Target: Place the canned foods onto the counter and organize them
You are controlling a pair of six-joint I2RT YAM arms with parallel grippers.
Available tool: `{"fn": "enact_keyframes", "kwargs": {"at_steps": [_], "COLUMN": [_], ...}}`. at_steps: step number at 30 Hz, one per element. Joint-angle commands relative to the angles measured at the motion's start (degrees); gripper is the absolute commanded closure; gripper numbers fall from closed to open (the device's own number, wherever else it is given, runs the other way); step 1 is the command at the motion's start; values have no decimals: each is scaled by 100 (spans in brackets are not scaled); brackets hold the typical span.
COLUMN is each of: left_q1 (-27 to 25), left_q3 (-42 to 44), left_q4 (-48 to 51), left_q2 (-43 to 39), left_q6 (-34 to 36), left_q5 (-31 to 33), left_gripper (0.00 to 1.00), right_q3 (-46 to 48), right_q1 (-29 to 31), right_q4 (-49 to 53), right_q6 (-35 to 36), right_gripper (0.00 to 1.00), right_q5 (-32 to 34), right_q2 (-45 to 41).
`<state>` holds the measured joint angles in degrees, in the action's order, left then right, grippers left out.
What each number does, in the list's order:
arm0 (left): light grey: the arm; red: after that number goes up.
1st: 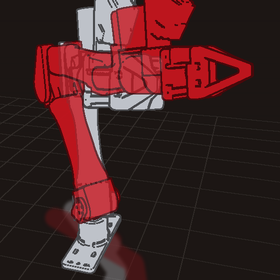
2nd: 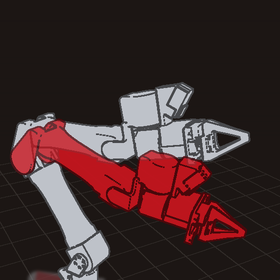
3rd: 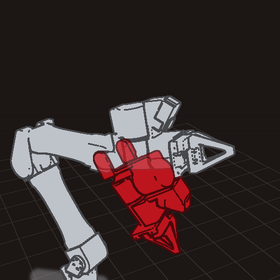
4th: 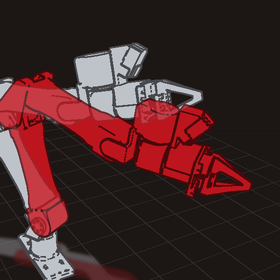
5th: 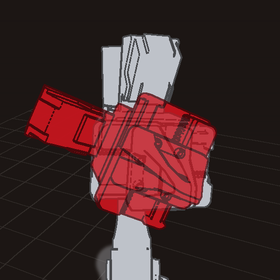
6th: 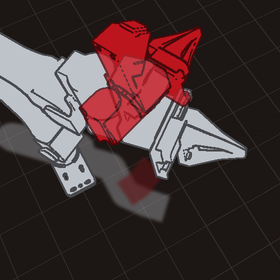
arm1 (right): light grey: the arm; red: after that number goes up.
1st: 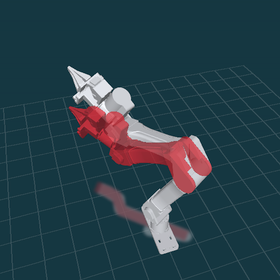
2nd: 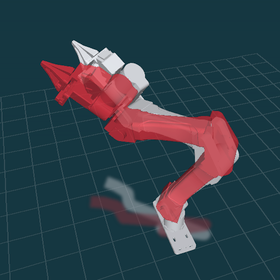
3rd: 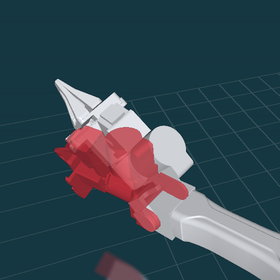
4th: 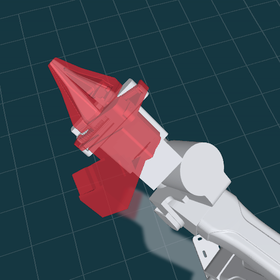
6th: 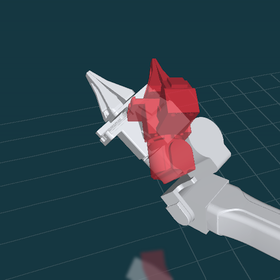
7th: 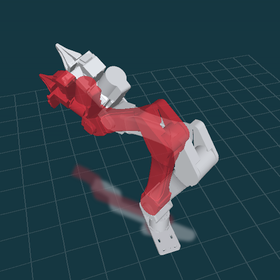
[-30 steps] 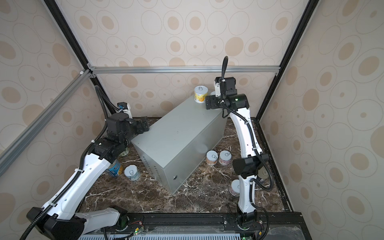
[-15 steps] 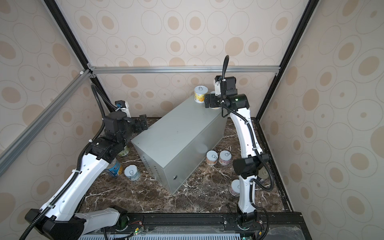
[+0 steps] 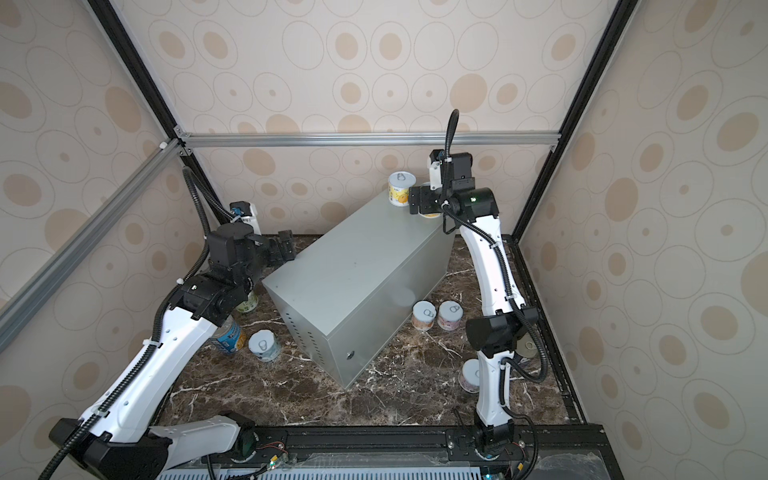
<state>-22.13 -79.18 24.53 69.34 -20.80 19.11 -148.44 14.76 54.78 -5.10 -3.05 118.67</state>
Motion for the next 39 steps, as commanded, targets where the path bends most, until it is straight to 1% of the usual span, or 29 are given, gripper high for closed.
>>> {"fn": "enact_keyframes", "kwargs": {"at_steps": [1, 9, 12, 16, 19, 24, 29, 34, 39], "left_q1": [0, 3, 3, 16, 25, 36, 48, 51, 51], "left_q3": [-265, -261, -304, -252, -128, 121, 445, 779, 1324], "left_q4": [161, 464, 702, 921, 1050, 1313, 1750, 2144, 2434], "left_q2": [-218, -598, -693, -848, -1032, -1382, -1808, -2136, -2278], "left_q6": [-38, -56, -73, -150, -243, -361, -614, -923, -1344], "left_q5": [134, 208, 326, 321, 293, 319, 537, 668, 911], "left_gripper": [1, 1, 0, 1, 1, 0, 1, 1, 1], "right_q3": [17, 88, 111, 439, 883, 1822, 2629, 3849, 5201], "right_q1": [-4, -1, 0, 0, -4, -5, -3, -5, 0], "right_q4": [-102, -26, 68, 84, 60, 54, 155, 0, -213], "right_q6": [-19, -129, -180, -268, -305, -393, -564, -875, -1134], "right_gripper": [3, 1, 1, 1, 1, 1, 1, 1, 2], "right_q5": [15, 68, 77, 34, 50, 268, 299, 137, -39], "right_q2": [-393, -855, -1052, -1478, -1917, -2736, -3510, -4465, -5328]}}
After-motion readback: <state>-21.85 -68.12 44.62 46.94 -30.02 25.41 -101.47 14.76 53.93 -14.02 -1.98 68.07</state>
